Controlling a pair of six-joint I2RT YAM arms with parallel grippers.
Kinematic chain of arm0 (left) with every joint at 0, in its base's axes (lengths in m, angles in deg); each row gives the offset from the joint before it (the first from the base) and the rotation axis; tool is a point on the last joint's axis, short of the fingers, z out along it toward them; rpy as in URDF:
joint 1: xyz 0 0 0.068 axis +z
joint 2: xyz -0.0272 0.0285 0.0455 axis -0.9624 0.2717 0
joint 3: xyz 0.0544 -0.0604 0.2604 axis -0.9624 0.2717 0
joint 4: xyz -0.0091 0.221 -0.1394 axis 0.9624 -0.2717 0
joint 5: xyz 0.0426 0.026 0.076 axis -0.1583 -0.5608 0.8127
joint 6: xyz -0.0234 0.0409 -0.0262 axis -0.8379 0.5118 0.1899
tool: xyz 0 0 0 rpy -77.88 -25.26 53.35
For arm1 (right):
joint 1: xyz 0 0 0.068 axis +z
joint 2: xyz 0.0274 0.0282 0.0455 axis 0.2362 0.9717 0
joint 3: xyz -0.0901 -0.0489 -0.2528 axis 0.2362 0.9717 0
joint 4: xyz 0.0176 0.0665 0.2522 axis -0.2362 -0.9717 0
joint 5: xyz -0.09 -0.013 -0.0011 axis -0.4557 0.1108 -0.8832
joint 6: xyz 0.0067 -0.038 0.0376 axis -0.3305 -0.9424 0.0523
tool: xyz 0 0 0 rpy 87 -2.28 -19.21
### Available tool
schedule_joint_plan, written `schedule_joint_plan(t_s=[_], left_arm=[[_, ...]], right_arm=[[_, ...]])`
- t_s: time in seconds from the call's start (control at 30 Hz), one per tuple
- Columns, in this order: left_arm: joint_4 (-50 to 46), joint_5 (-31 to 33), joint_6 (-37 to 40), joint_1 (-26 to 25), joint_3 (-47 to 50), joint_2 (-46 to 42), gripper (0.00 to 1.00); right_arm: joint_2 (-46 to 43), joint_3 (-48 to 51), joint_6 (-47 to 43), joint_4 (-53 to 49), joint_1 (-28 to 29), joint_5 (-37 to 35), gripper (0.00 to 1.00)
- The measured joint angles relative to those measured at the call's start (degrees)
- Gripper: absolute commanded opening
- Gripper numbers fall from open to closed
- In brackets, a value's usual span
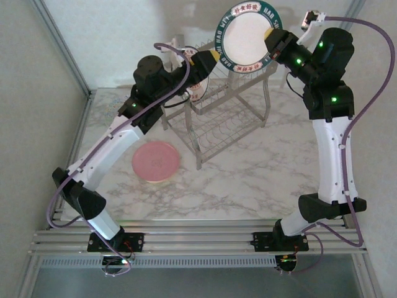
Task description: Unload the plates from the dish rack
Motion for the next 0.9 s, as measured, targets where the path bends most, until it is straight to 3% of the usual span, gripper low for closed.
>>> schedule_joint_plan(t_s=[0.57,0.7,0.83,0.9], left_arm=[[3.1,-3.8,-6.1,0.0,-2.2,2.1,0.48],[3.6,-3.8,-7.1,0.0,-2.2,2.3,0.33],[4.4,-3.9,-8.3,0.0,-2.3,2.5,0.00],[3.8,-3.4,-9.7,0.0,-2.4,2.6,0.00]], right_arm=[[0.4,2.3,9.0,5.0,-0.5,10.6,0.00],[0.5,3.3,10.2,5.3,-0.5,11.9,0.00],[0.9,3.7,10.6,5.3,-0.5,12.6,0.00],[1.1,3.8,9.1,6.8,-0.5,13.1,0.00]])
